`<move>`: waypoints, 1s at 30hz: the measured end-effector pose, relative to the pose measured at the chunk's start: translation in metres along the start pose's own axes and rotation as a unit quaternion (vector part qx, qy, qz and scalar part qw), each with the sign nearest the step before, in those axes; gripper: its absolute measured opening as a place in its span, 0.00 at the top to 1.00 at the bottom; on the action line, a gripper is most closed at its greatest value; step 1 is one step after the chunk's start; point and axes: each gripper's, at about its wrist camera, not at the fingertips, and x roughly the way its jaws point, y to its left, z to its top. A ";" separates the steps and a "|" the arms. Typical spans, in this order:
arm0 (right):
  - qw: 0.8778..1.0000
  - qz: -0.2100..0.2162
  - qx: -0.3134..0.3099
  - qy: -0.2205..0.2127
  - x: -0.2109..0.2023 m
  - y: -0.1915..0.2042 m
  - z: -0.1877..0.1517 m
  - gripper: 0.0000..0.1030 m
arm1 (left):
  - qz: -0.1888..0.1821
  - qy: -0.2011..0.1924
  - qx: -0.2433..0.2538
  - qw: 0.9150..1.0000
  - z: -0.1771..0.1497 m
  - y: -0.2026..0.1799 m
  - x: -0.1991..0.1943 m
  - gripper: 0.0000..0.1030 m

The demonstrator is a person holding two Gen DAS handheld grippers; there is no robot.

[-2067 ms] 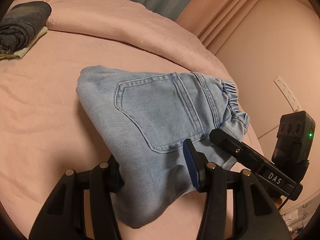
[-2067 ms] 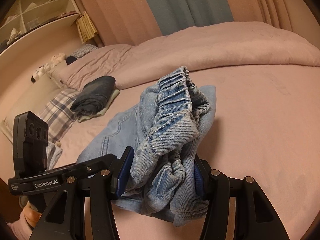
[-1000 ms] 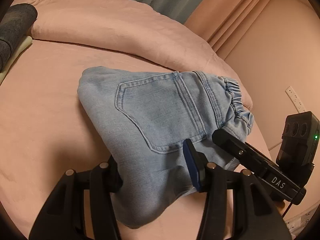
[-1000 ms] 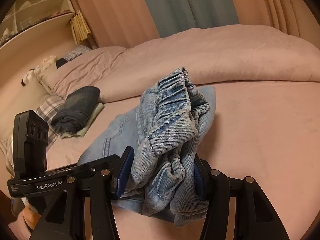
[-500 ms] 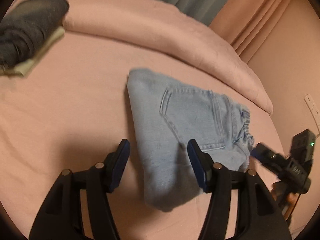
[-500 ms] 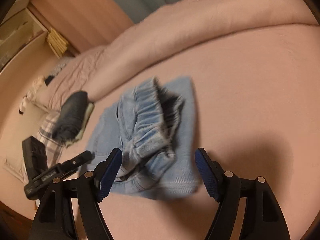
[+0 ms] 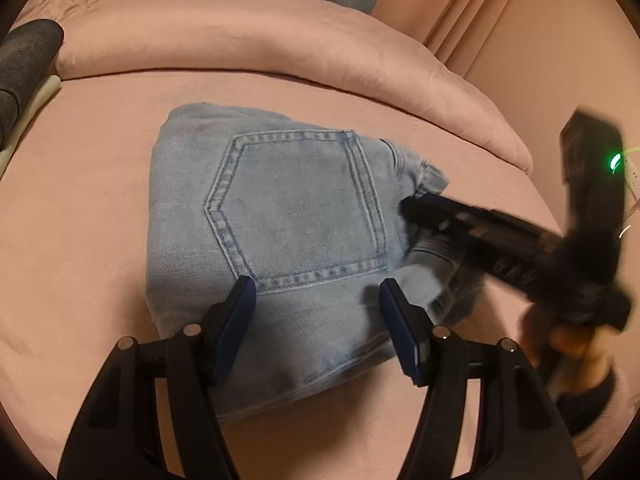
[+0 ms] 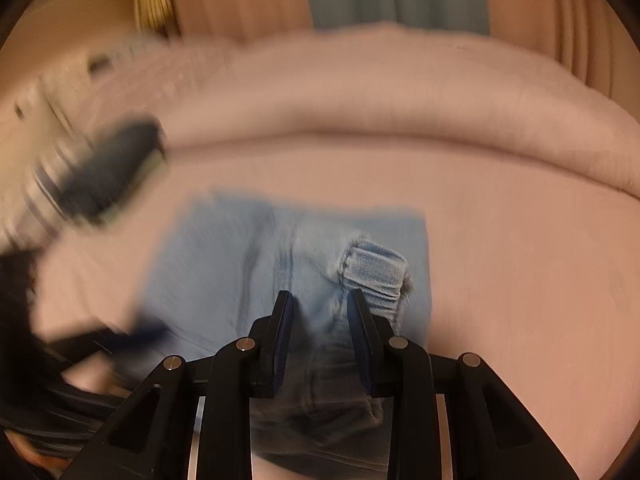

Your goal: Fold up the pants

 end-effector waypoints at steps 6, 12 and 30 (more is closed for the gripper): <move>0.998 0.038 0.020 -0.045 -0.044 -0.005 -0.012 0.69 | 0.003 -0.024 -0.002 1.000 -0.007 -0.004 -0.022 0.29; 0.999 -0.016 -0.033 -0.021 -0.028 0.013 -0.037 0.67 | 0.054 0.001 0.029 0.998 -0.005 -0.021 -0.003 0.28; 0.997 -0.050 0.036 -0.044 -0.173 0.048 -0.070 0.02 | 0.157 0.016 -0.001 0.987 -0.054 -0.072 -0.127 0.01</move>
